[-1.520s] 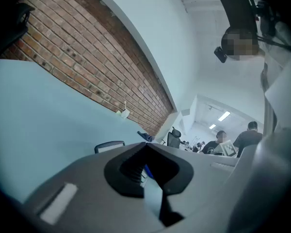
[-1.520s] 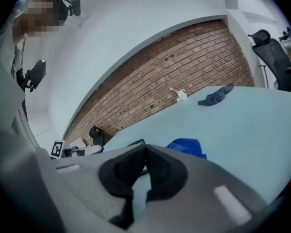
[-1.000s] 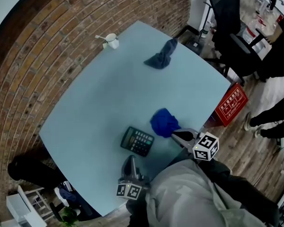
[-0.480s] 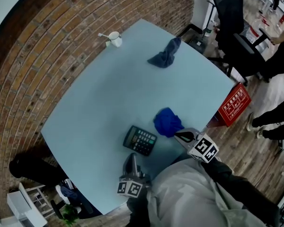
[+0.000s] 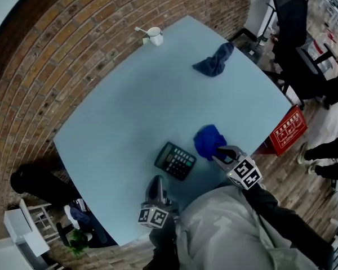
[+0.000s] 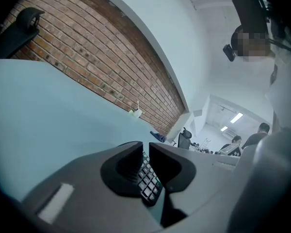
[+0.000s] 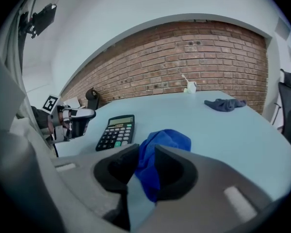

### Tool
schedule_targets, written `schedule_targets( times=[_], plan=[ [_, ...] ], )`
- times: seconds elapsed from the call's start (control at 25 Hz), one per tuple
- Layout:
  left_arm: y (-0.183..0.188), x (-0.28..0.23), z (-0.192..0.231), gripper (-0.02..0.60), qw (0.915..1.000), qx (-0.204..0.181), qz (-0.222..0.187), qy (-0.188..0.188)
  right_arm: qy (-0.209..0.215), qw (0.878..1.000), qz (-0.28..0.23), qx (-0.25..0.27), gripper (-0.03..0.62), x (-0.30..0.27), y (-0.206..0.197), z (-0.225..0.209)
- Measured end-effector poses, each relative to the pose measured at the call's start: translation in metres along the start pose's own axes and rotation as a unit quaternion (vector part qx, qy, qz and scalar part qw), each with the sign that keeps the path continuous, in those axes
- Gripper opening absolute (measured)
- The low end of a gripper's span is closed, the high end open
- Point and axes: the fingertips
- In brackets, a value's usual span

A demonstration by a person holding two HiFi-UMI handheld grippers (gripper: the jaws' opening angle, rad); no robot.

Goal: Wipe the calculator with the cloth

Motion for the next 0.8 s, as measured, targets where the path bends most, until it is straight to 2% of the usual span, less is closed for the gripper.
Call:
schedule_targets(
  times=[0.12,0.2,0.28,0.48,0.64,0.72,0.8],
  plan=[
    [-0.004,-0.013,0.018,0.128,0.9998,-0.001,0.018,0.001,-0.024,1.0,-0.006,0.007,0.132,-0.007,0.001,-0.009],
    [-0.009,-0.027,0.029,0.23,0.9991,-0.007,0.042,-0.002,-0.044,0.999,-0.011,0.016,0.172,-0.011,0.004,-0.016],
    [-0.013,-0.044,0.038,0.282,0.9976,-0.023,0.064,-0.008,-0.054,0.998,-0.006,0.025,0.235,-0.017,0.006,-0.021],
    [-0.017,-0.079,0.035,0.287,0.9896,-0.096,0.1,-0.039,-0.05,0.998,0.021,0.042,0.268,-0.034,0.001,-0.024],
    [-0.031,-0.096,0.02,0.283,0.9707,-0.184,0.14,-0.064,-0.057,0.994,0.051,0.081,0.313,-0.049,-0.01,-0.023],
    [-0.035,-0.1,0.018,0.244,0.9633,-0.213,0.15,-0.067,-0.049,0.992,0.07,0.098,0.313,-0.057,-0.018,-0.02],
    [-0.035,-0.101,0.019,0.175,0.9612,-0.22,0.152,-0.068,-0.039,0.992,0.073,0.095,0.313,-0.062,-0.02,-0.019]
  ],
)
Point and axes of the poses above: the fingertips, and each gripper's own axes: x backward along the fingers, z to its left, y out of its top, and after that the axes turned 9 degrees about -x, right-handed
